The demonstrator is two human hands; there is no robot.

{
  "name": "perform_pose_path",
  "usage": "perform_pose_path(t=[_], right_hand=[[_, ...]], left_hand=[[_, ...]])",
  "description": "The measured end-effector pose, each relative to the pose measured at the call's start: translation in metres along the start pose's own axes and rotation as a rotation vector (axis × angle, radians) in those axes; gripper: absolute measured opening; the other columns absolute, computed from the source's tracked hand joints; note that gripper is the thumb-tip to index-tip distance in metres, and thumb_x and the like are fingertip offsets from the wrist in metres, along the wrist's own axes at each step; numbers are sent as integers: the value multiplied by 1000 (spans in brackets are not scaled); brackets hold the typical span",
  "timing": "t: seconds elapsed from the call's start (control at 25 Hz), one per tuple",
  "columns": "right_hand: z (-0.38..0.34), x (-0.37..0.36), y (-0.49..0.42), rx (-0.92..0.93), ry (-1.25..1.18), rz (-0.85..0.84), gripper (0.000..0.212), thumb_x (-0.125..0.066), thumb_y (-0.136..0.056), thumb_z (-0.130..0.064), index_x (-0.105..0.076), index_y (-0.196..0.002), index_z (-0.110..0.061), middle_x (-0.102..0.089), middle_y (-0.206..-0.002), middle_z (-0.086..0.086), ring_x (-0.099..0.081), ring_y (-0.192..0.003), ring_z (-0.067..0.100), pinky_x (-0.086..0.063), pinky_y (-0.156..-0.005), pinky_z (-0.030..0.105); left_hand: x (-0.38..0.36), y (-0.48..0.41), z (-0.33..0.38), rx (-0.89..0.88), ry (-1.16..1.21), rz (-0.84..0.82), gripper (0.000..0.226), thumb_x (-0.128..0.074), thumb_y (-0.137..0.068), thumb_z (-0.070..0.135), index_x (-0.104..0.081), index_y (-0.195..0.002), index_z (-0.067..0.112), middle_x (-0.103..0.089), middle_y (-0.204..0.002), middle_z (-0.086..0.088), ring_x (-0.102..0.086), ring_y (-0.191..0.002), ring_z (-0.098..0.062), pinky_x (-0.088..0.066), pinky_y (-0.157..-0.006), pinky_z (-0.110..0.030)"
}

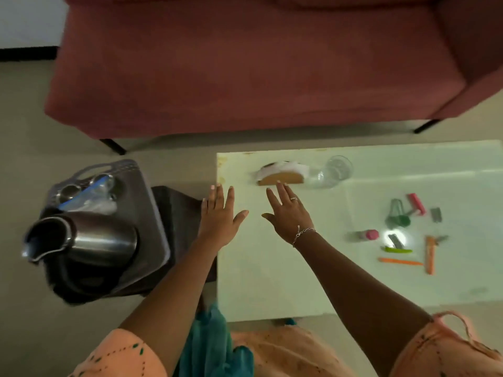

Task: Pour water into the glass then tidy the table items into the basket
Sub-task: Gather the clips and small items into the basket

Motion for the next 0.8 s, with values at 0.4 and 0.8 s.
perform_pose_path(t=[0.4,0.8], right_hand=[[215,12,95,-362,-139,82,60,-45,-93,-35,-23,-142,-8,-14,-153,20,-13,-141,34,-17,-114,42],[356,-34,179,-718,-281,144,39,-58,-85,-7,-51,-123,-3,-54,-128,17,-49,-115,39,-44,-91,43]], left_hand=[[-71,-42,217,-312,-132,-100,70,-28,-95,50,-2,-148,13,0,-157,-14,6,-144,-29,-4,-116,-44],[-145,-51,324,-672,-133,-142,49,-48,-93,32,-36,-135,10,-39,-142,-6,-11,-144,-21,-5,-116,-33]])
Point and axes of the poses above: each hand's wrist, its own y-axis away from the middle knuckle, its own x-axis out of the back of the hand, z = x × y, the point moved 3 cm from there along -y, towards the middle knuckle
